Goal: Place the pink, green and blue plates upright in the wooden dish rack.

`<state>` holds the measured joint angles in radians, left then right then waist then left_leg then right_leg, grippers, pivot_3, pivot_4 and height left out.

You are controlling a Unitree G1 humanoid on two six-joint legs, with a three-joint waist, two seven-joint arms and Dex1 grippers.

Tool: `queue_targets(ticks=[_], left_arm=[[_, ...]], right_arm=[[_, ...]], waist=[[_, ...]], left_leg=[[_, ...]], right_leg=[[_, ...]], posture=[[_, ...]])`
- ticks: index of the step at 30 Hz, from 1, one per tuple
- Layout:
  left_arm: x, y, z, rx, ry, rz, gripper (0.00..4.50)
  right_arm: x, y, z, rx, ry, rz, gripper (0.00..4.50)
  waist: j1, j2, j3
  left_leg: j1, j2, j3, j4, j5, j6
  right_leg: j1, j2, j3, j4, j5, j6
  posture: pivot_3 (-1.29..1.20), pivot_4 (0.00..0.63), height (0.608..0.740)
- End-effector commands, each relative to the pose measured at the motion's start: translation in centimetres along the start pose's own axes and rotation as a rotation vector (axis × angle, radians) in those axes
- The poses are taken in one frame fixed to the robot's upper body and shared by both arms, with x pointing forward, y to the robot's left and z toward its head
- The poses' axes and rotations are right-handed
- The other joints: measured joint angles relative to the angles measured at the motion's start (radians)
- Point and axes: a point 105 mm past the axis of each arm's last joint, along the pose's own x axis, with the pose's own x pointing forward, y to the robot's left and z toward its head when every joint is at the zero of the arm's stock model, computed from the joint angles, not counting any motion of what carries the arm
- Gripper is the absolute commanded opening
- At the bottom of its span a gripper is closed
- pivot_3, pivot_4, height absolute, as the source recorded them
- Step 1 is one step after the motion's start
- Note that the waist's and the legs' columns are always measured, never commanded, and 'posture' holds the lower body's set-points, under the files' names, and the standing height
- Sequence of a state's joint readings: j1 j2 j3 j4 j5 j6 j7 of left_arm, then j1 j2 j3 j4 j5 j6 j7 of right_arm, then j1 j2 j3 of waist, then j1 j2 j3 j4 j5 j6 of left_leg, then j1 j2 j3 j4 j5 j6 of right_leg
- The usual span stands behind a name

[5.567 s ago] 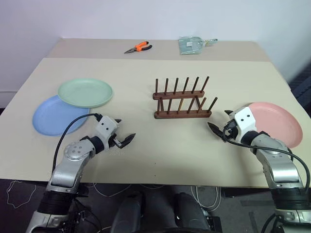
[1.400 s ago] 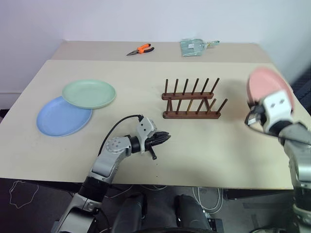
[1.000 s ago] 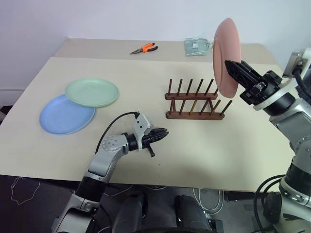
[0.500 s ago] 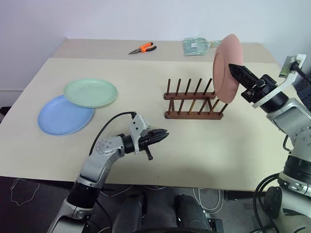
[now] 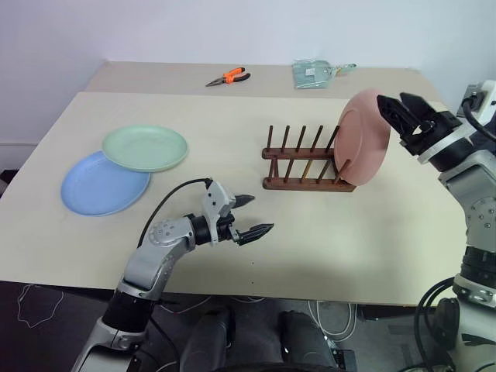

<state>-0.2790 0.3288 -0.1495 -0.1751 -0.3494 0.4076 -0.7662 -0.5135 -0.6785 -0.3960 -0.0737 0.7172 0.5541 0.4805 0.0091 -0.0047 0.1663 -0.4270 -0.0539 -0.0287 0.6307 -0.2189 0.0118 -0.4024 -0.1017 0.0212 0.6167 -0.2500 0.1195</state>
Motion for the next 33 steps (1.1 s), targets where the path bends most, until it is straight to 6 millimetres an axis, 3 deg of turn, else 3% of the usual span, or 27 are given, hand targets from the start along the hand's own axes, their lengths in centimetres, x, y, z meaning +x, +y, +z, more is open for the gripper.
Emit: queue_targets(ticks=[1,2,4,6,9,10,13,17,23,26,33], left_arm=[[-1.6,4.1,2.9,0.02,-0.108,0.221,4.5],[-2.5,6.2,3.5,0.021,-0.132,0.351,4.5],[-4.0,8.8,4.1,0.003,-0.164,0.522,4.5],[-6.9,12.0,5.5,0.019,-0.212,0.775,4.5],[-13.1,16.1,6.8,-0.064,-0.294,1.191,4.5],[-14.9,16.9,6.6,-0.116,-0.311,1.304,4.5],[-17.5,17.6,6.0,-0.248,-0.346,1.466,4.5],[-16.6,17.5,5.1,-0.493,-0.391,1.385,4.5],[-14.7,17.6,3.2,-0.728,-0.375,1.259,4.5],[-13.9,18.1,3.0,-0.788,-0.382,1.214,3.65],[-13.4,18.7,3.8,-0.86,-0.457,1.181,0.08]], right_arm=[[0.7,0.5,3.9,-0.27,-0.084,-0.01,4.18],[1.1,1.3,4.5,-0.346,-0.094,0.024,4.48],[1.6,2.8,5.1,-0.425,-0.11,0.088,4.48],[2.4,6.6,5.1,-0.547,-0.107,0.234,4.48],[2.8,12.5,3.1,-0.638,-0.076,0.487,4.48],[2.7,13.8,2.3,-0.647,-0.066,0.543,4.48],[2.7,16.1,0.5,-0.616,-0.051,0.63,4.48],[2.5,18.0,-1.6,-0.566,-0.036,0.692,4.48],[2.1,18.4,-3.3,-0.526,-0.005,0.706,4.48],[1.9,18.4,-3.9,-0.525,0.01,0.698,4.5],[1.8,17.6,-4.0,-0.524,0.028,0.653,4.5]], waist=[[-0.002,0.0,0.0],[-0.003,0.0,0.0],[-0.004,0.0,0.0],[-0.008,0.0,0.001],[-0.014,-0.003,0.002],[-0.015,-0.004,0.003],[-0.015,-0.005,0.003],[0.002,-0.012,0.005],[0.003,-0.014,0.006],[0.001,-0.014,0.006],[-0.002,-0.014,0.006]], left_leg=[[0.0,0.0,0.0,0.0,0.0,0.0],[0.0,0.0,0.0,0.0,0.0,0.0],[0.0,0.0,0.0,0.0,0.0,0.0],[0.0,0.001,0.0,0.0,0.0,0.0],[0.0,0.001,0.0,0.0,0.0,-0.001],[0.0,0.001,-0.001,0.0,0.001,-0.001],[0.0,0.0,-0.001,0.001,0.001,-0.002],[0.0,-0.001,-0.001,0.002,0.001,-0.002],[-0.001,-0.001,-0.002,0.001,0.001,-0.003],[0.0,-0.001,-0.002,0.001,0.002,-0.004],[0.0,-0.001,-0.001,0.001,0.003,-0.005]], right_leg=[[0.0,0.0,0.0,0.0,0.0,0.0],[-0.001,0.0,0.0,0.001,0.0,0.001],[-0.001,0.003,0.001,0.002,0.002,0.003],[-0.001,0.004,0.0,0.002,0.002,0.004],[-0.003,0.004,0.0,0.004,0.003,0.006],[-0.003,0.005,0.0,0.004,0.003,0.006],[-0.002,0.004,0.0,0.004,0.004,0.007],[-0.001,0.003,0.0,0.004,0.005,0.009],[-0.002,0.003,-0.001,0.004,0.005,0.009],[-0.003,0.004,-0.001,0.005,0.005,0.009],[-0.004,0.004,0.0,0.007,0.005,0.009]], posture=[[0.0,0.15,0.738],[0.0,0.15,0.738],[0.0,0.15,0.738],[0.0,0.15,0.738],[0.0,0.15,0.738],[0.0,0.15,0.738],[0.0,0.15,0.738],[0.0,0.15,0.738],[0.0,0.15,0.738],[0.0,0.15,0.738],[0.0,0.15,0.738]])
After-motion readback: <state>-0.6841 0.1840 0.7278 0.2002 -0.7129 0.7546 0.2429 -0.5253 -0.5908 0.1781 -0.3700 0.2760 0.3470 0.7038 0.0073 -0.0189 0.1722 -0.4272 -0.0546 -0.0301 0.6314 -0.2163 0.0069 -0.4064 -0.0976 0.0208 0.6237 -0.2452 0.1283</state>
